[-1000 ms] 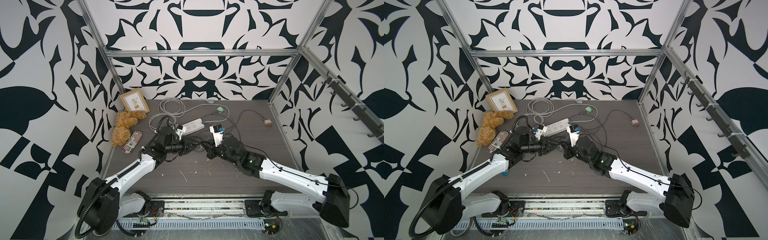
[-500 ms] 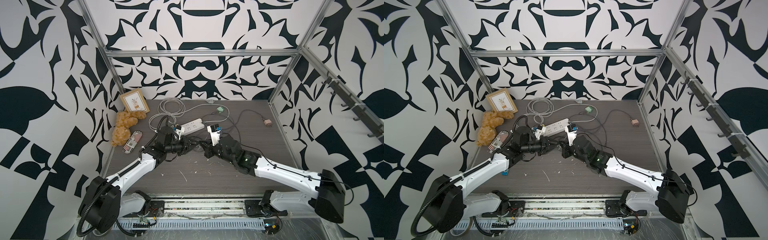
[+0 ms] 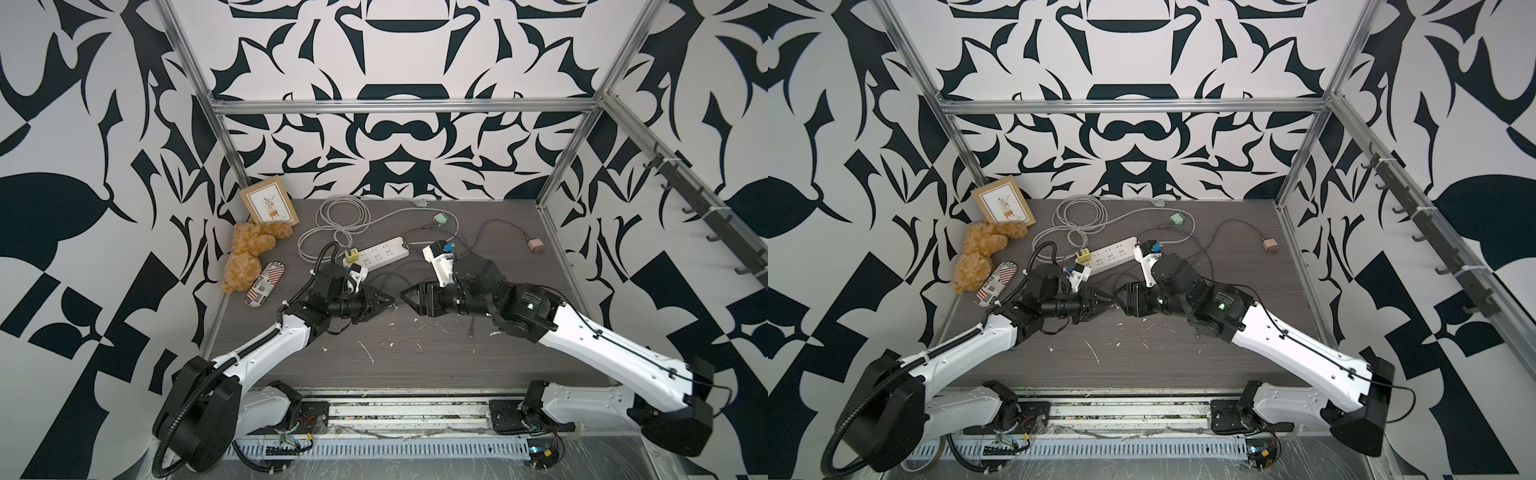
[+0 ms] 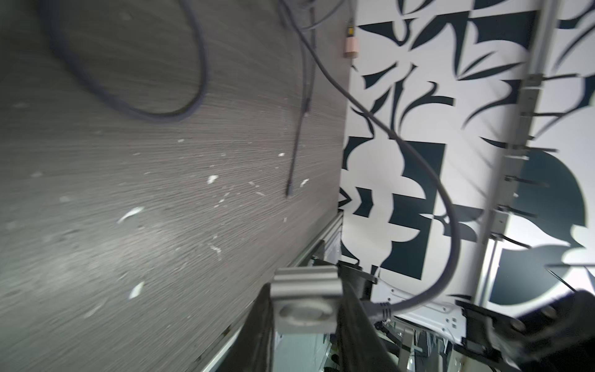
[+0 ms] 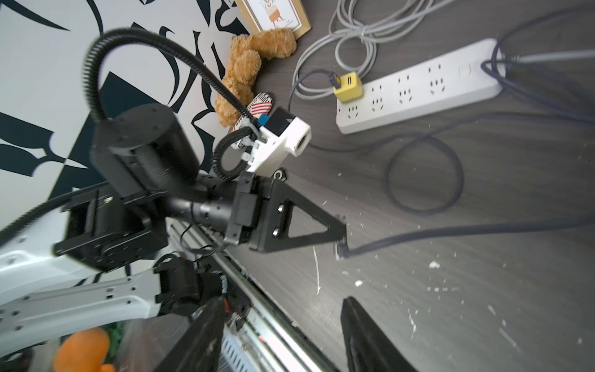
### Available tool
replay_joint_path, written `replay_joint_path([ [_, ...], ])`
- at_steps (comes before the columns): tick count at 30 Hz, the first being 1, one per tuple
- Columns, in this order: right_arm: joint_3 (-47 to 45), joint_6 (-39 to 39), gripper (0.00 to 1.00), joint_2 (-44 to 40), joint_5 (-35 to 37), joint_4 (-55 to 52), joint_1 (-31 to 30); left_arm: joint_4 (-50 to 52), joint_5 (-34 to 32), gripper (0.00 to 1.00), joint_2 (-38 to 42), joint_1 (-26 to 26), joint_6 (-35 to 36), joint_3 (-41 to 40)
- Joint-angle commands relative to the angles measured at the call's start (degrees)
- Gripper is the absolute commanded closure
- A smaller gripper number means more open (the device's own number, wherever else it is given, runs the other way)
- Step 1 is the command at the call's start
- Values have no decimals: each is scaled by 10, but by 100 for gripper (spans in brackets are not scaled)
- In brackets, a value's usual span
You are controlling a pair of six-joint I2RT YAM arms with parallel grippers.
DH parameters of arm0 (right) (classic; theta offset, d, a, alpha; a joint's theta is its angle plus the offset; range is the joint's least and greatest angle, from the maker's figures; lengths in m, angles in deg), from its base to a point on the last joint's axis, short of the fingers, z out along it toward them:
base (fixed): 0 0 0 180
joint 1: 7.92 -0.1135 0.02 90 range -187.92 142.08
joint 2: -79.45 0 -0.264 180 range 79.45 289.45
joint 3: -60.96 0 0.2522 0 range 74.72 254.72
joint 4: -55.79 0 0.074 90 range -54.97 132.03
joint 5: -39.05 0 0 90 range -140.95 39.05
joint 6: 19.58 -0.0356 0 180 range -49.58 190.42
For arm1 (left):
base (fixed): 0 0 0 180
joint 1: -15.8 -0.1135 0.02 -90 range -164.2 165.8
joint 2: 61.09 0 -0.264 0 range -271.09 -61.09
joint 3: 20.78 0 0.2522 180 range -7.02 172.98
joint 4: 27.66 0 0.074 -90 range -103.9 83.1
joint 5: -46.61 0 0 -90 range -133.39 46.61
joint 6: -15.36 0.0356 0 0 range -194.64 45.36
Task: Charge mp3
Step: Insert the charging cable into the MP3 player, then place the MP3 player at the center of the board.
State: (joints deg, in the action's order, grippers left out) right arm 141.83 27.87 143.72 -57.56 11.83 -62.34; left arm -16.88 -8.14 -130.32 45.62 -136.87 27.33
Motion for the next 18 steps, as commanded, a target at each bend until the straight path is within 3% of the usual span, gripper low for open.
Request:
replay_joint_path([
  [1,4,-77,30,-39,-54,-58,5,164,-35,100,-7,-7,58,41],
  [4,7,-84,28,-60,-55,-93,15,291,-62,100,-19,-8,104,88],
  [7,7,-78,27,-58,-63,-111,33,356,-79,100,-33,-8,131,114],
  [11,8,-75,27,-51,-68,-132,73,500,-157,100,-85,-8,195,178],
  [15,79,14,27,6,-63,-255,180,628,-241,100,-145,-8,250,237],
  [18,135,90,27,69,-60,-318,287,664,-281,100,-201,-8,278,260],
])
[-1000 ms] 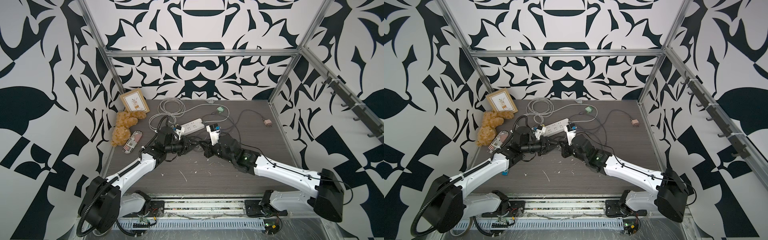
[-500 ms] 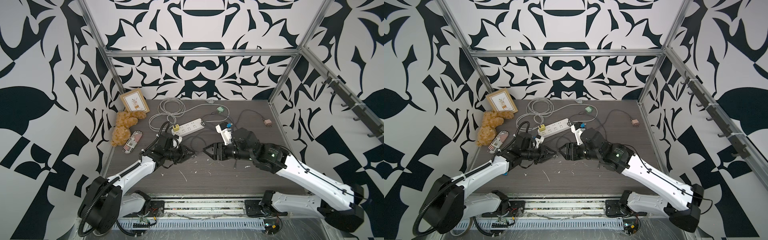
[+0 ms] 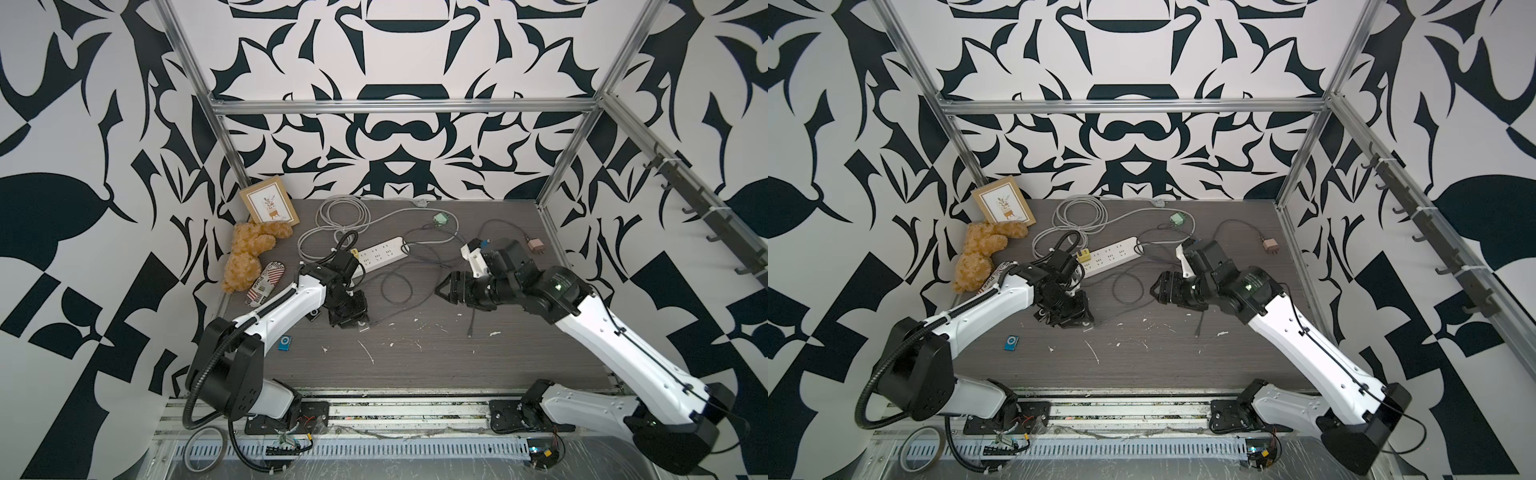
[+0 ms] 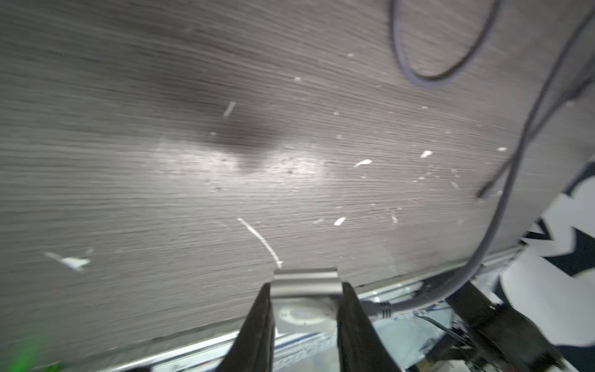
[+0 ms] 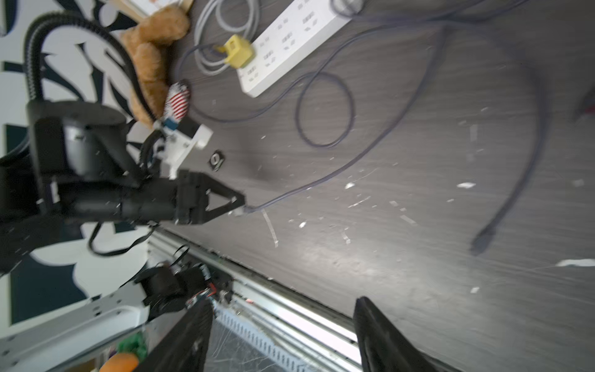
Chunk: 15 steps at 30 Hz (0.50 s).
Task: Charge mp3
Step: Place the MP3 player at the center of the board.
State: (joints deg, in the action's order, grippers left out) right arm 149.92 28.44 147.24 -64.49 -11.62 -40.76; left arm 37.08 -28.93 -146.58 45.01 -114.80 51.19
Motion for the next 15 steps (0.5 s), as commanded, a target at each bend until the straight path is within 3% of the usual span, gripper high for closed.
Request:
replay_joint_path([
  [1,70,108,27,54,12,-89,104,126,-76,100,-54,-2,65,26],
  [6,119,170,26,160,40,-76,231,96,-92,100,-115,-4,96,40],
  [8,135,177,26,207,37,-65,278,88,-92,94,-142,-11,111,47],
  [10,157,190,26,250,42,-54,308,86,-89,75,-157,-18,123,60],
  [12,200,195,27,300,44,-59,345,84,-84,44,-158,-22,132,79],
  [15,280,218,25,361,55,-71,393,114,-78,24,-149,-22,145,137],
])
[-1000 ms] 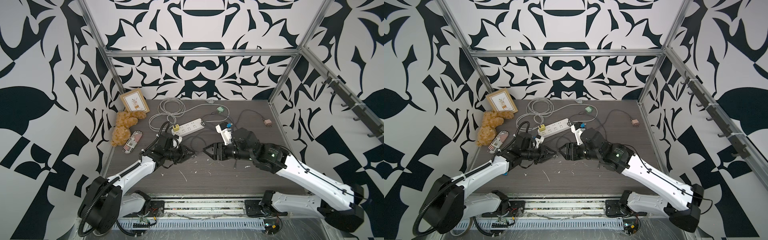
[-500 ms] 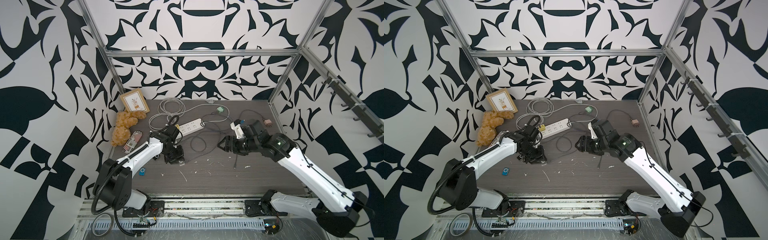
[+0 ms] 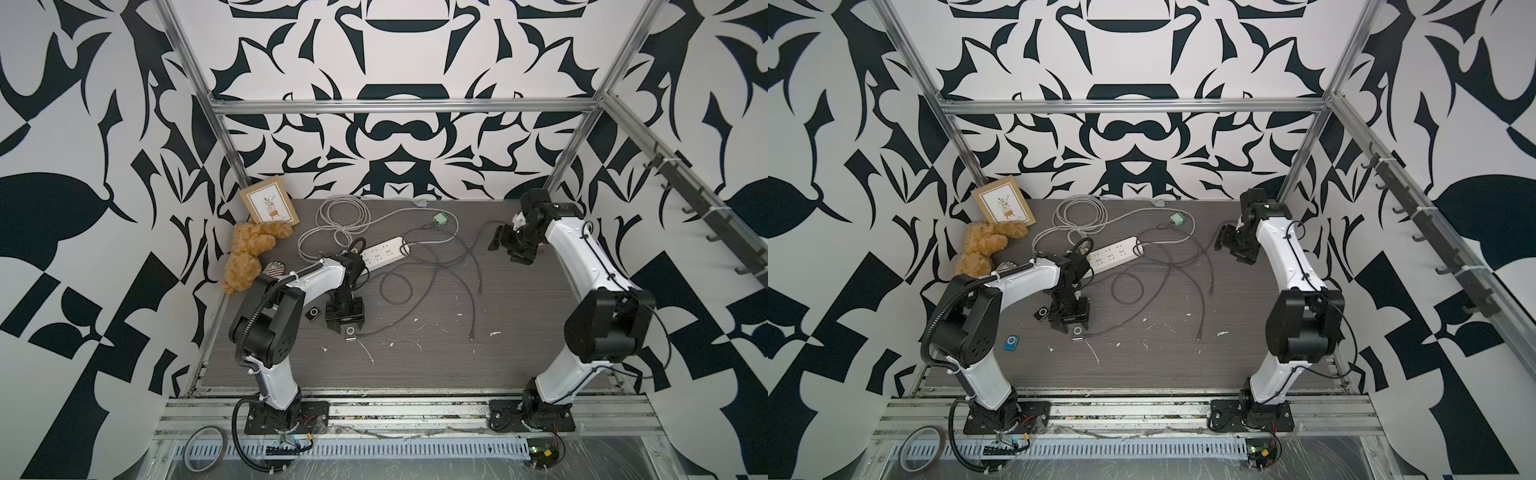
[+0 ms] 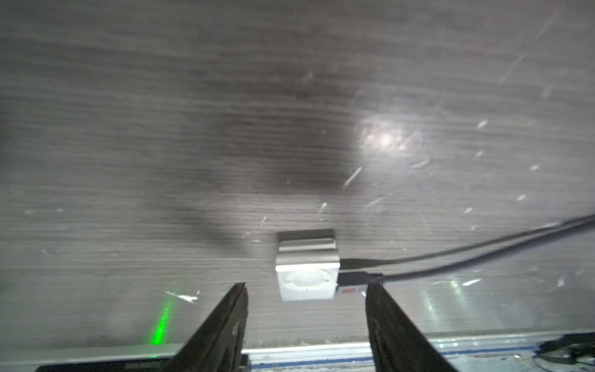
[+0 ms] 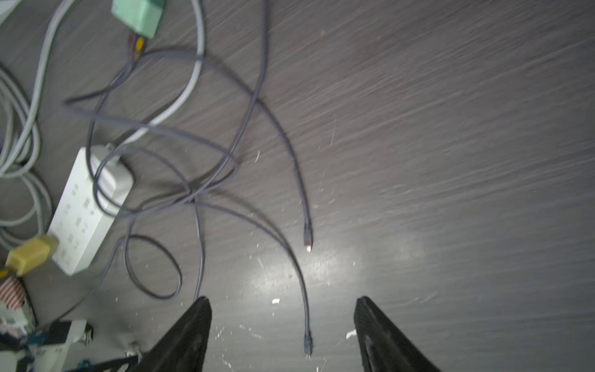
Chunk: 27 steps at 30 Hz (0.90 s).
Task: Charge mp3
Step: Place the MP3 player at the center of the board.
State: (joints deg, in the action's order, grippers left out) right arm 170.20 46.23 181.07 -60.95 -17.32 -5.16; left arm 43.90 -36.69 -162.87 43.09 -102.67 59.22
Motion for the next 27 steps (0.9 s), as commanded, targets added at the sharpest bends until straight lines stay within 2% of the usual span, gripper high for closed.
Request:
replay_joint_path([
  [1,104,54,25,43,24,-21,50,55,-1,21,19,-3,28,77],
  [3,162,76,24,91,47,-43,81,79,-2,16,33,-4,41,132],
  [5,214,78,24,141,53,-67,112,89,8,16,47,-5,48,180],
  [8,296,96,25,213,69,-88,132,55,59,16,76,-5,51,227],
  [12,416,120,27,319,102,-126,138,-116,153,16,132,-6,21,198],
  [14,468,134,27,360,107,-135,140,-201,175,10,157,-10,-13,164],
  [16,507,143,27,389,109,-135,143,-264,201,10,168,-14,-39,141],
  [19,527,162,27,420,103,-123,144,-309,229,10,166,-16,-53,123],
  [27,505,211,27,453,120,-82,145,-319,251,13,160,-27,-62,106],
])
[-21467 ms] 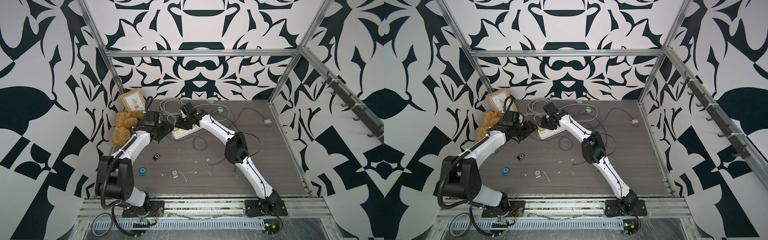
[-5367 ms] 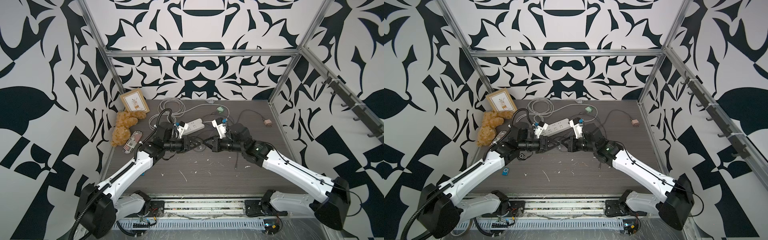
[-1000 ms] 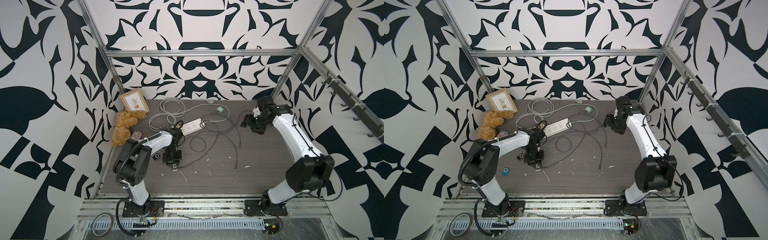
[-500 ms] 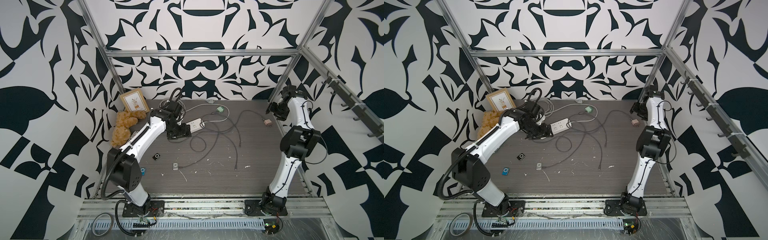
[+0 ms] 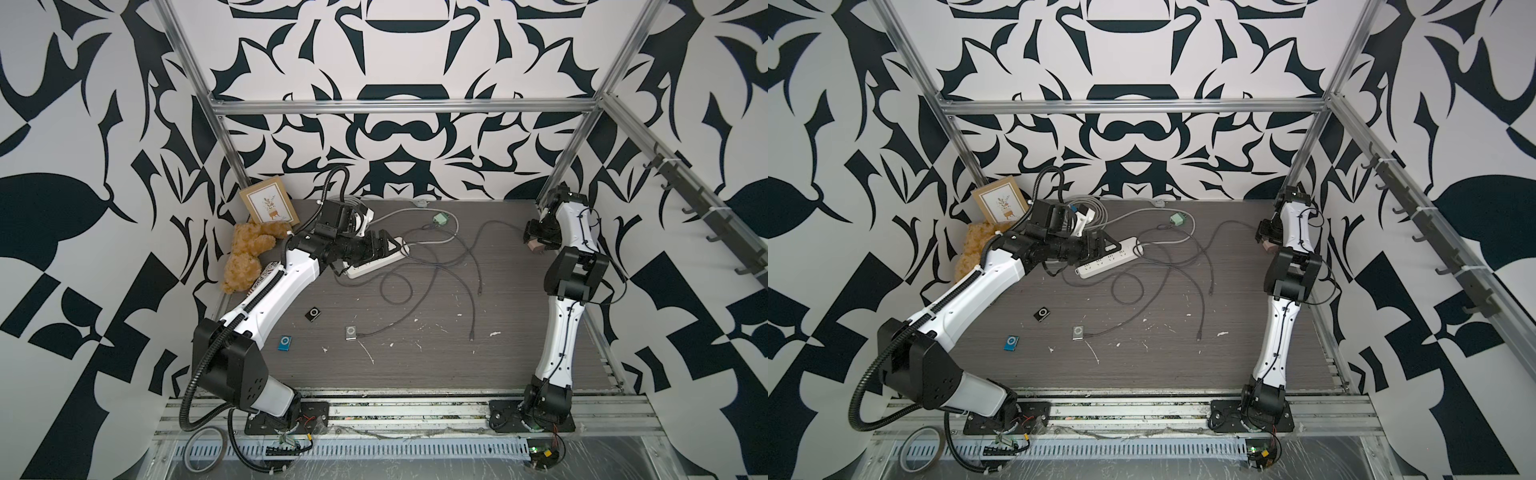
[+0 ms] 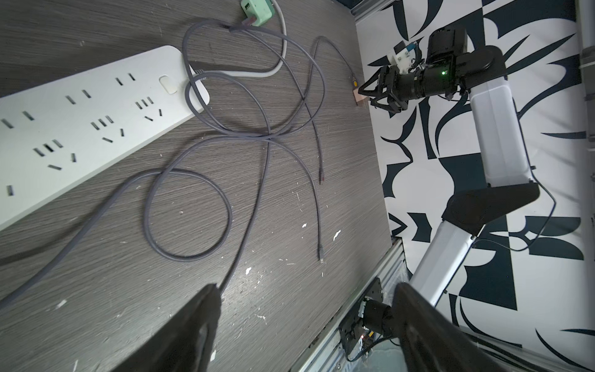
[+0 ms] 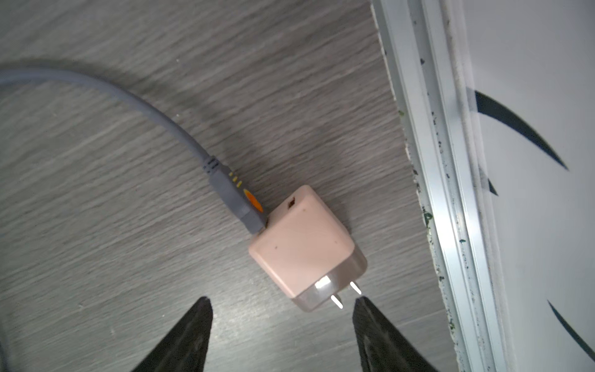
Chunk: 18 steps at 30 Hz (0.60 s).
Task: Charge mp3
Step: Place the MP3 player at the center of the board.
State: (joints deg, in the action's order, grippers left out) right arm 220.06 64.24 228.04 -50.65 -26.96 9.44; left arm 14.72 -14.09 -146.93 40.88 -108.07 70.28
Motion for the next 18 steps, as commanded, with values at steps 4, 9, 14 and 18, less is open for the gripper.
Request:
replay_joint_path([
  [4,13,47,28,-4,41,15,-1,-25,32,14,-3,-6,-10,-5],
  [9,20,65,27,10,50,26,-1,-25,36,14,-5,-6,-14,-10],
  [14,37,75,27,31,39,37,0,-17,41,14,-5,-6,-11,-10],
  [18,42,81,29,45,21,48,1,-4,44,14,-7,-6,-8,-8],
])
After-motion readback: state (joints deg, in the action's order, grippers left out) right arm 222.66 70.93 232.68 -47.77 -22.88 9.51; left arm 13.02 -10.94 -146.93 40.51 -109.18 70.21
